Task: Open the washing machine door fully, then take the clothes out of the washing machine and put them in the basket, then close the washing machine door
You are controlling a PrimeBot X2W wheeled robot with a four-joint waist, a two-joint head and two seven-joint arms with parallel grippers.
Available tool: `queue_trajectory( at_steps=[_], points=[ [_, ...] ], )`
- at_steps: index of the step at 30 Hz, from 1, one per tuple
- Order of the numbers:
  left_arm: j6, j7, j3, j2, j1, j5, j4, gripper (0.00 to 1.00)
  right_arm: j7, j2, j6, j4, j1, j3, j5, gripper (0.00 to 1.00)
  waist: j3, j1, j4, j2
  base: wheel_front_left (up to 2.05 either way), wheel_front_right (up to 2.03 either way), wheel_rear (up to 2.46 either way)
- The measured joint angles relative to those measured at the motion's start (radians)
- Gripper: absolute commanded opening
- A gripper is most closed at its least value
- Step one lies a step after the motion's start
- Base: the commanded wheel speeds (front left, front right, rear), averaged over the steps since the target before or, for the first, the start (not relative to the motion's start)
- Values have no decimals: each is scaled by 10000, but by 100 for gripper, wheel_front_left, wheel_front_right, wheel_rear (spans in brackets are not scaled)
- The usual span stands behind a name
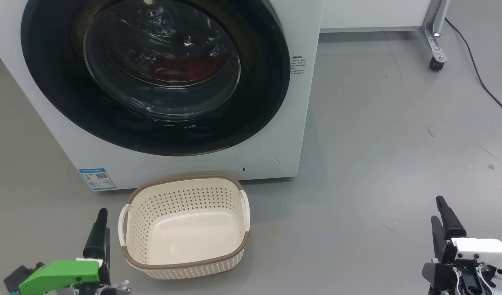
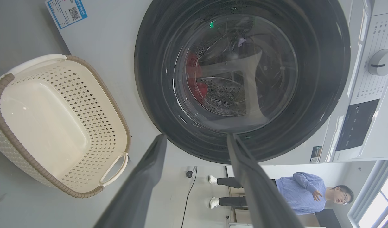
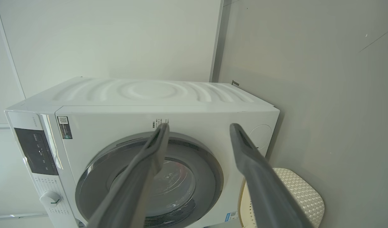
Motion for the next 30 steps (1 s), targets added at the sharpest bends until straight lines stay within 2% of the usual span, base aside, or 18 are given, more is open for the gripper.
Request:
queue_trajectory(
  at_steps=[4, 13, 25, 30],
  points=[
    [0, -140, -82, 0, -22, 98, -2, 100, -67, -81, 0, -15, -3, 61, -182, 100, 3, 0, 2, 0, 0, 0, 0],
    [-2, -593, -571, 230, -233, 1371, -31, 100, -508, -535, 2, -115, -22, 570, -1484, 100, 9, 0, 21, 0, 0, 0, 0],
    [15, -1032, -1237, 711, -486, 3835, 59, 100, -1250, -1237, -13, -115, -200, 1406, -4002, 100, -12, 0, 38, 0, 0, 0, 0],
    [362, -1179, -1321, 821, -648, 5072, 38, 100, -1465, -1544, -238, -117, -257, 1810, -5216, 100, -27, 1, 55, 0, 0, 0, 0]
  ],
)
